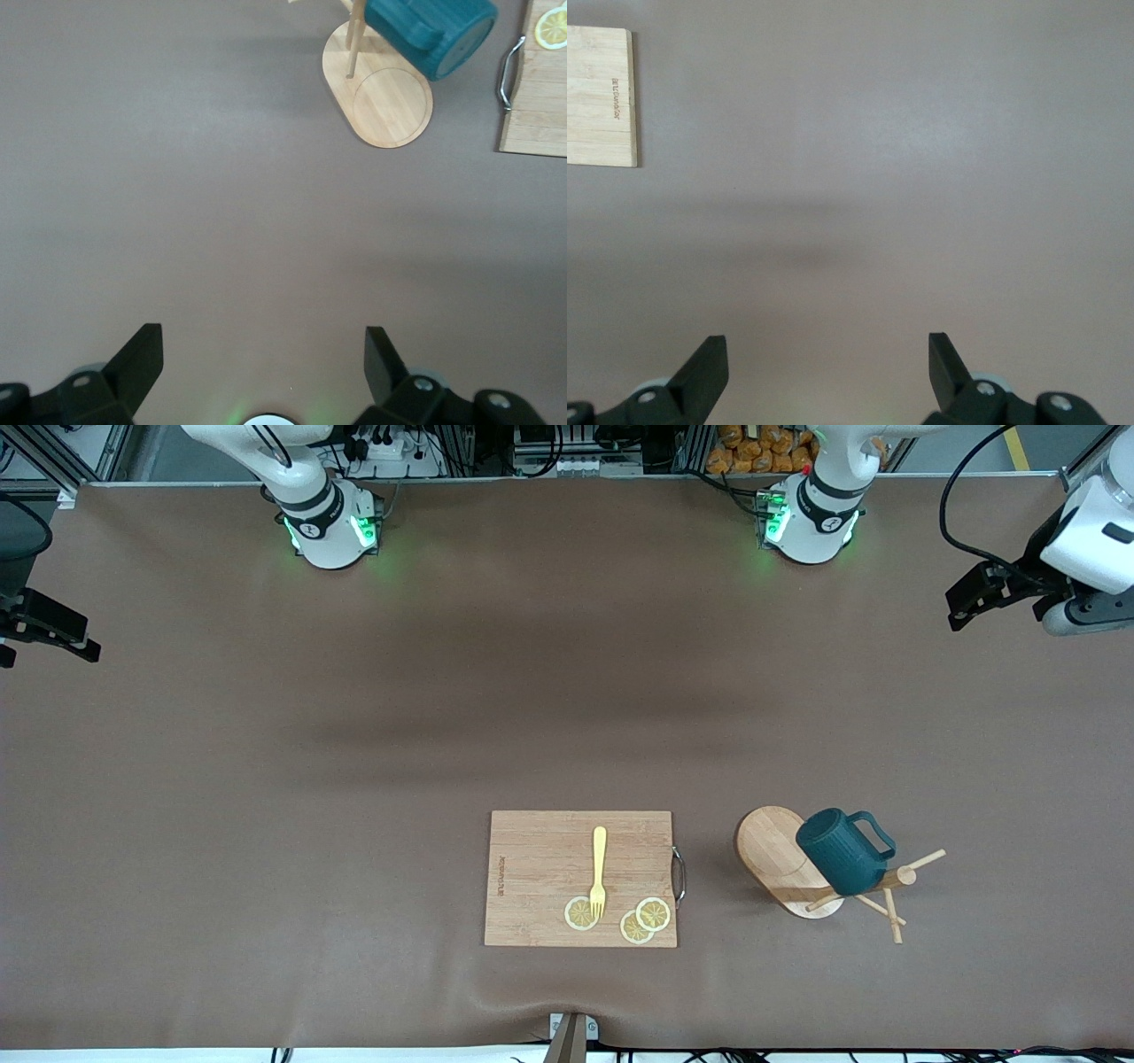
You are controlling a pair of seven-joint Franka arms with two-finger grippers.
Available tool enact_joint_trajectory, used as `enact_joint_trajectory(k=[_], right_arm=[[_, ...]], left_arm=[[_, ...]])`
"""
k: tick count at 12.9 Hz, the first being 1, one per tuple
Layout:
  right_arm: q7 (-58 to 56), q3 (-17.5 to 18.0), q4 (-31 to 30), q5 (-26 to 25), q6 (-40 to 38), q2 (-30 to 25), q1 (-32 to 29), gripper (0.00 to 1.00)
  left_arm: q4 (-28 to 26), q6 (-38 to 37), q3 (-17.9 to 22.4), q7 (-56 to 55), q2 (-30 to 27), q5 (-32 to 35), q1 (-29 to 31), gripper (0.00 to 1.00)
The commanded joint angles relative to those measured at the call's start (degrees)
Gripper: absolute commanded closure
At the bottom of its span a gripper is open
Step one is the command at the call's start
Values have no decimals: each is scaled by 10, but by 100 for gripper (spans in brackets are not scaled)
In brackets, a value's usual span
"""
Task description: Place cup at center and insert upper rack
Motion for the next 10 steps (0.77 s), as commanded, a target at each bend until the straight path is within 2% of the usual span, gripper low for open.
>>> enact_joint_trajectory(k=[1, 6, 10], right_arm=[[9, 0, 4, 7, -23, 1, 1, 0], [7, 0, 1, 6, -35, 1, 1, 0], [4, 0, -2, -1, -34, 1, 1, 0]], left_arm=[[-20, 12, -1, 10, -26, 6, -16, 0], [-2, 24, 18, 9, -8, 4, -15, 0], [70, 20, 18, 5, 59, 4, -10, 0]])
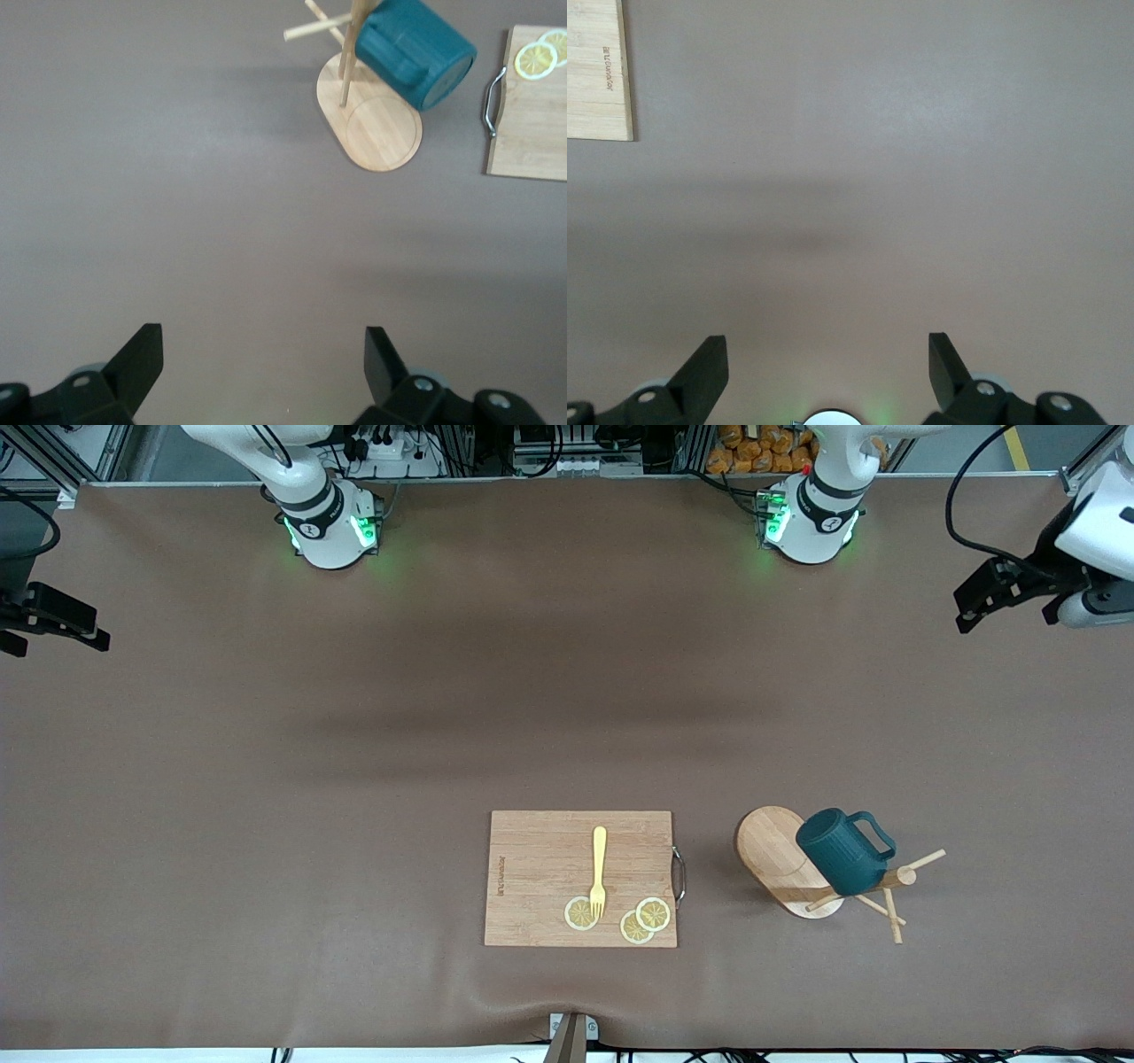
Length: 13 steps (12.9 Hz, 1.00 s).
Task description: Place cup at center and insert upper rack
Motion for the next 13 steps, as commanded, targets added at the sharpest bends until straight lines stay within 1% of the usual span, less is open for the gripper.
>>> enact_joint_trajectory(k=[1, 7, 10, 13], right_arm=[[4, 0, 1, -2, -4, 0, 1, 0], [4, 0, 1, -10, -3, 1, 0, 0], [7, 0, 1, -9, -5, 1, 0, 0], [7, 0, 1, -8, -5, 0, 0, 0]], left_arm=[[47, -7, -2, 10, 44, 4, 5, 0], [59, -7, -20, 9, 71, -6, 43, 0], [59, -7, -45, 9, 71, -6, 75, 0], [57, -8, -45, 2, 69, -12, 74, 0]])
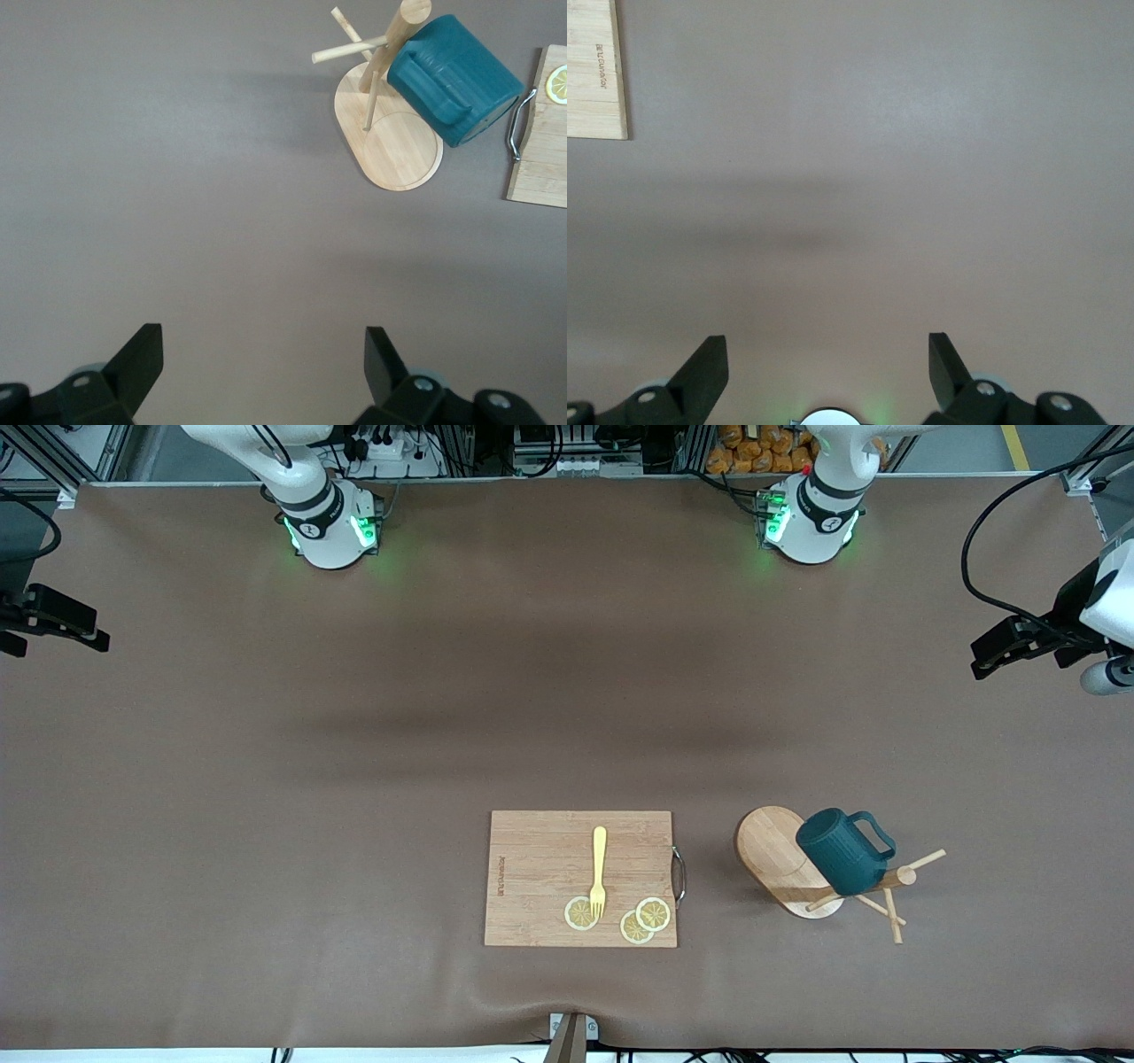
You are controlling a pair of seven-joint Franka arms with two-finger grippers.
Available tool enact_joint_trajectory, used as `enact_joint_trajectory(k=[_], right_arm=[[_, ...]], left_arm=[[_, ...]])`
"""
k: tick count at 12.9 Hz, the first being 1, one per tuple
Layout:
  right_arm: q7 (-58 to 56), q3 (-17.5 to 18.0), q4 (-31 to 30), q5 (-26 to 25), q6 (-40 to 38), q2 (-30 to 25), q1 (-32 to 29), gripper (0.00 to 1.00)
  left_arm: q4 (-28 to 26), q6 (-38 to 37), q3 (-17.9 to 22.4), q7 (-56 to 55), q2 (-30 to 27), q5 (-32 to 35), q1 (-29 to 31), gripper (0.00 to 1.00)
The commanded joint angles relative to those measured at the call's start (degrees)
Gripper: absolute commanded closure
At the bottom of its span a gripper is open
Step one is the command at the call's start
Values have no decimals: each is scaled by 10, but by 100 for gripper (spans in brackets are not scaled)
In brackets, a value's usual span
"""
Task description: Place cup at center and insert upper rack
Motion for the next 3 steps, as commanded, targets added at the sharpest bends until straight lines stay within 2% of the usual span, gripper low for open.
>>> enact_joint_trajectory(k=[1, 3], right_arm=[[6, 1, 3, -3, -5, 1, 0, 0], [5, 1, 3, -2, -5, 1, 0, 0]], left_arm=[[12, -11, -8, 1, 2, -22, 8, 0], [13, -14, -8, -4, 1, -25, 6, 0]])
